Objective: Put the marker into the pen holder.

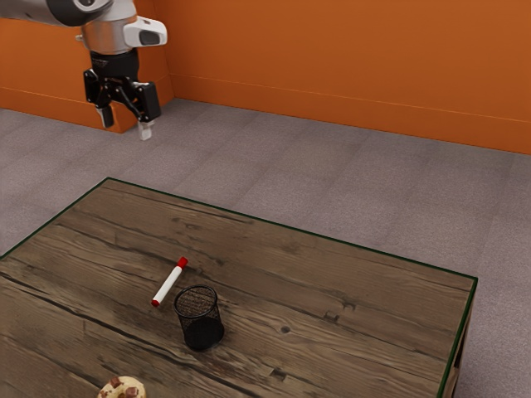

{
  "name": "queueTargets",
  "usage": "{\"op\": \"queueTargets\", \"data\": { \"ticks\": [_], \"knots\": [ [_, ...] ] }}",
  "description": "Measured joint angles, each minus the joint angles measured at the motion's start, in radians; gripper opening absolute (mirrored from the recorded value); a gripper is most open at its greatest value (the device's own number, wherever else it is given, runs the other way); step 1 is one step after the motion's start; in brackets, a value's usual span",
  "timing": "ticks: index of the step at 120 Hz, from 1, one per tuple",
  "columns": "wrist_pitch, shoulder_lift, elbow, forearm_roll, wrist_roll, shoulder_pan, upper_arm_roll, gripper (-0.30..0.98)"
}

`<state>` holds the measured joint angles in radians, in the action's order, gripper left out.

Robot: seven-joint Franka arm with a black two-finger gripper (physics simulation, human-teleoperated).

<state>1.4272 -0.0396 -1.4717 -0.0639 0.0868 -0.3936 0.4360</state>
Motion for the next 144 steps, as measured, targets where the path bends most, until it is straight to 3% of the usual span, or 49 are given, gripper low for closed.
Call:
{"op": "queueTargets", "data": {
  "ticks": [34, 42, 61, 81, 88, 106, 144],
  "knots": [
    [0.027, -0.015, 0.018, 0.043, -0.011, 0.071, -0.026, 0.69],
    [0.058, -0.093, 0.062, 0.046, -0.017, 0.096, -0.047, 0.69],
    [0.217, -0.448, 0.053, 0.126, -0.022, 0.263, -0.065, 0.69],
    [0.369, -0.601, 0.048, 0.172, -0.021, 0.388, -0.150, 0.69],
    [0.409, -0.593, 0.003, 0.180, -0.021, 0.391, -0.157, 0.69],
    [0.578, -0.364, -0.369, 0.191, -0.024, 0.325, -0.142, 0.69],
    [0.808, -0.378, -0.495, 0.199, -0.026, 0.282, -0.152, 0.62]
  ]
}}
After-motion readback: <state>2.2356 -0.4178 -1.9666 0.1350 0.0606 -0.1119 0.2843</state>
